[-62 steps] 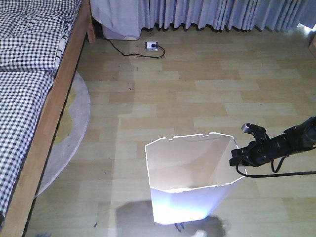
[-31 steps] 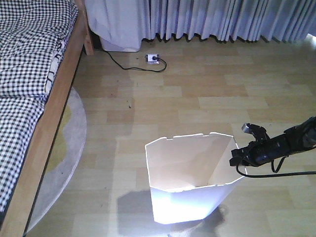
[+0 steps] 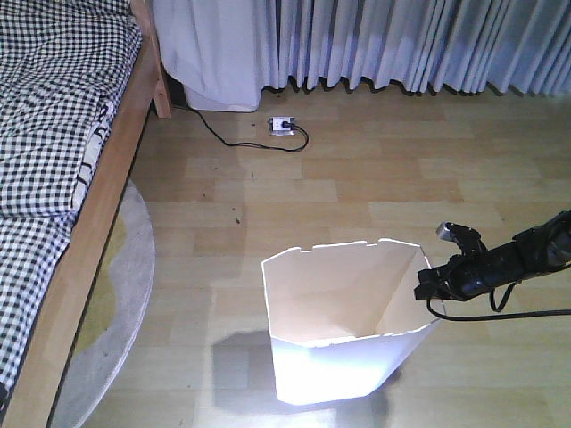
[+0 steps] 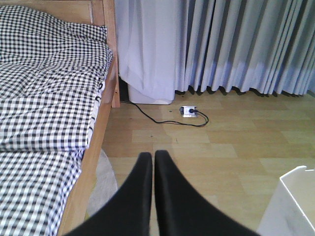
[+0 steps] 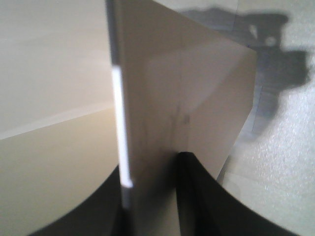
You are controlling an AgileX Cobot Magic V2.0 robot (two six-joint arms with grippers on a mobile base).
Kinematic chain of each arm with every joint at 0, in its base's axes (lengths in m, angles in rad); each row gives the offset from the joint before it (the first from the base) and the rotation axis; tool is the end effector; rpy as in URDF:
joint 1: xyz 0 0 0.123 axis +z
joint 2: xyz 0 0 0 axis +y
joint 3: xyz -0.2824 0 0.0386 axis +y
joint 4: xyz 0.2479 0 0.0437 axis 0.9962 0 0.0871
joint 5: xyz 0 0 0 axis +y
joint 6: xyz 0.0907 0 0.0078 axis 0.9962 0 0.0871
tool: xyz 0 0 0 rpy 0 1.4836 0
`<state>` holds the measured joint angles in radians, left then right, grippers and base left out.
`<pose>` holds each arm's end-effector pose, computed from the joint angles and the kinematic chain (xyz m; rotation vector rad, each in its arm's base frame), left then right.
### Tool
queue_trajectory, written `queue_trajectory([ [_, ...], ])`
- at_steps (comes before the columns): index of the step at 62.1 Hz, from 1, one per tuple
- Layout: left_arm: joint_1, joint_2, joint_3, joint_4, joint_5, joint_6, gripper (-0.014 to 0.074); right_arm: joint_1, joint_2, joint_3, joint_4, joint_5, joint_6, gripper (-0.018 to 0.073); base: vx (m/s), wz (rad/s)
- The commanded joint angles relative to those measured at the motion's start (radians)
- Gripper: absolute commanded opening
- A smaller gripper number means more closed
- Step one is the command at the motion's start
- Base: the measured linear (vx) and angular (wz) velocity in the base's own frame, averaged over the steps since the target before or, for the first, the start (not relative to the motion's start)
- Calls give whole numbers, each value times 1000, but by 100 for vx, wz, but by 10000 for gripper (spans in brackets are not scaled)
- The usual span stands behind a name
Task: Move trash bin to bedside with robot
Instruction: 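Carry the bin with the right gripper as the base drives beside the bed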
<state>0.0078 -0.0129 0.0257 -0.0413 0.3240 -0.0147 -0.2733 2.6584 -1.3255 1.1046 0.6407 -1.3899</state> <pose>0.0538 -0.0008 0.1759 -0.0468 1.8197 -0.0445 0.3684 -0.0527 -0.0875 -0.1525 2.8523 0.7820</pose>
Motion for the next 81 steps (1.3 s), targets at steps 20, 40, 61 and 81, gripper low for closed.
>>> queue_trajectory([
  [20, 0, -14, 12, -3, -83, -10, -6, -5, -88, -12, 67, 193, 4, -5, 28, 2],
  [40, 0, -14, 12, -3, -83, -10, -6, -5, -88, -12, 67, 193, 4, -5, 30, -1],
  [61, 0, -14, 12, -3, -83, -10, -6, -5, -88, -12, 67, 193, 4, -5, 33, -1],
  [81, 0, -14, 12, -3, -83, -10, -6, -5, -88, -12, 67, 193, 4, -5, 32, 1],
])
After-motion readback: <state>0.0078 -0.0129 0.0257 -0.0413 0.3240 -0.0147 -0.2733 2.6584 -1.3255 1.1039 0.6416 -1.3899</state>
